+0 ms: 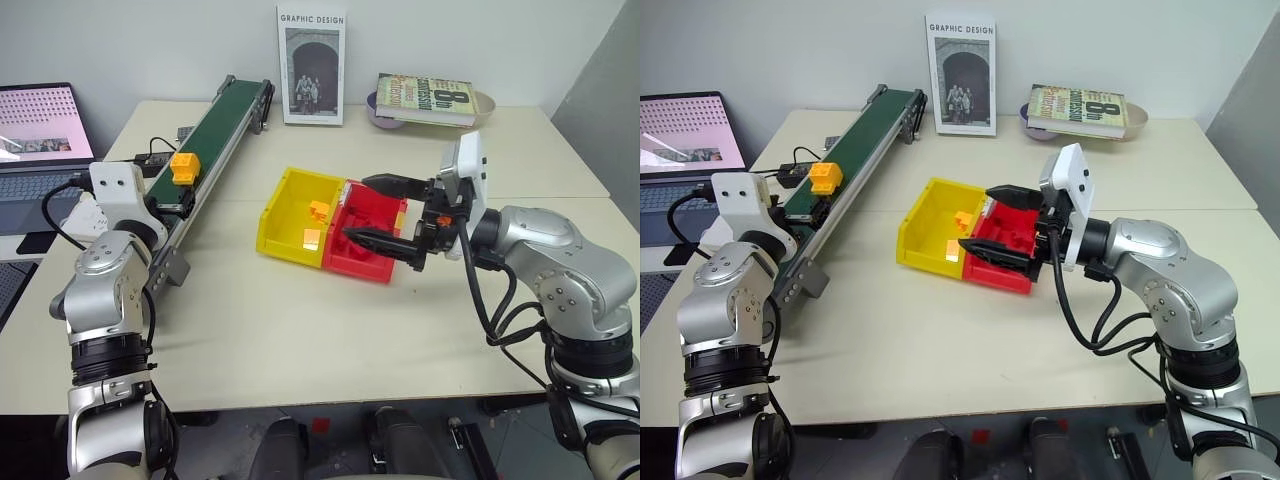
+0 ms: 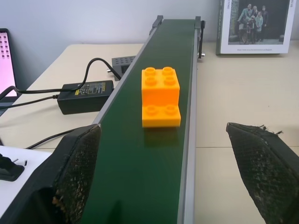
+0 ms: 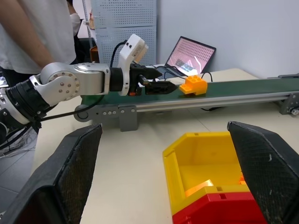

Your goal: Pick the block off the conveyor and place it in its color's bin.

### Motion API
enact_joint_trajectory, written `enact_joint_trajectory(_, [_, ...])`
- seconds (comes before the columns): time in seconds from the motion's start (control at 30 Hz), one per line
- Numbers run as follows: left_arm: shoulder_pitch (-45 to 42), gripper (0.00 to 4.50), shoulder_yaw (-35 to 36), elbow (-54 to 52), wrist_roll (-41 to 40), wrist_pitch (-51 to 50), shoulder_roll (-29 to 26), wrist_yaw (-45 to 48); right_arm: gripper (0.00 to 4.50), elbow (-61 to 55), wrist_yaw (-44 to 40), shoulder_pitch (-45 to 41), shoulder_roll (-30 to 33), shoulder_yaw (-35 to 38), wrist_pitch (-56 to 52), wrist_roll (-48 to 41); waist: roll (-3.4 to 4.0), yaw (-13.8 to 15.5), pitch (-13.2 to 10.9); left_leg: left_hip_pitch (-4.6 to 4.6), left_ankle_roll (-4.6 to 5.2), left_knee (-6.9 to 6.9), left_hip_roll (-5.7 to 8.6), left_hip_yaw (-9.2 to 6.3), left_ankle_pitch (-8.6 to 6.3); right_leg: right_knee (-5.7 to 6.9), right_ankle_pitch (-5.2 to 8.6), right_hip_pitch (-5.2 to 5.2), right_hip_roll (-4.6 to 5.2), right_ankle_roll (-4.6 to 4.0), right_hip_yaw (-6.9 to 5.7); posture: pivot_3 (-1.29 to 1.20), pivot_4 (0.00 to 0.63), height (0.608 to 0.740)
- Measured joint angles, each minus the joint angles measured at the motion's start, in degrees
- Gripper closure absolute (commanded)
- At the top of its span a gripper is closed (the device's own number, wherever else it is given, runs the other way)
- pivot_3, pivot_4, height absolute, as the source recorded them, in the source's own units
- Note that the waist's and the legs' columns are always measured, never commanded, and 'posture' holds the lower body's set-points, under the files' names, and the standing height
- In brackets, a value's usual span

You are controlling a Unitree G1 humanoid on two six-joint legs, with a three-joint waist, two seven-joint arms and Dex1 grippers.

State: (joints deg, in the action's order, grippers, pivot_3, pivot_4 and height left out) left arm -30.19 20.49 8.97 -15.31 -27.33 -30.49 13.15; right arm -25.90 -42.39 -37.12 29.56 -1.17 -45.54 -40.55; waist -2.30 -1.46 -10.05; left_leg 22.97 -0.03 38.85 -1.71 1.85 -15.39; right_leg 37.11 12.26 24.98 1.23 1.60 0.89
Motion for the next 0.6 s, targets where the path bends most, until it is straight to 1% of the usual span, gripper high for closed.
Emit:
enact_joint_trajectory(0.3, [-0.2,0.04,0.0,0.6,0.2,0.1,0.0,-0.5,0.0,-0.3,0.8,0.0,-0.4,-0.2,-0.3,-1.1,0.0,0.0,0.0,0.0,0.0,0.0,0.0,0.01,0.0,0.0,0.0,0.0,0.0,0.0,0.0,0.0,0.15,0.74])
enact_joint_trajectory(0.37, [-0.2,0.39,0.3,0.7,0.0,-0.2,0.1,-1.2,0.0,-0.3,1.0,-0.2,-0.4,-0.2,-0.3,-1.1,0.0,0.0,0.0,0.0,0.0,0.0,0.0,0.0,0.0,0.0,0.0,0.0,0.03,0.0,0.0,0.0,0.15,0.74])
enact_joint_trajectory(0.4, [-0.1,0.43,0.4,0.7,-0.3,-0.4,0.2,-1.2,0.0,-0.2,1.2,-0.6,-0.5,-0.2,-0.3,-1.1,0.0,0.0,0.0,0.0,0.0,0.0,0.0,0.0,0.0,0.0,0.0,0.0,0.03,0.0,0.0,0.0,0.15,0.74])
enact_joint_trajectory(0.53, [2.0,1.32,1.5,-0.7,-1.5,-2.1,0.2,-1.2,0.0,-0.2,1.3,-1.4,-0.6,-0.2,-0.3,-1.2,0.0,-0.1,0.0,0.0,0.0,-0.01,-0.03,0.0,0.0,0.0,0.0,0.02,0.06,0.0,0.0,0.0,0.15,0.74])
enact_joint_trajectory(0.6, [3.3,1.67,1.6,-1.6,-1.5,-3.3,0.2,-1.2,0.0,-0.1,1.2,-1.5,-0.6,-0.2,-0.3,-1.2,0.0,-0.1,0.0,0.01,0.0,-0.02,-0.03,-0.03,0.0,0.0,0.0,0.02,0.06,0.0,-0.02,0.0,0.15,0.74])
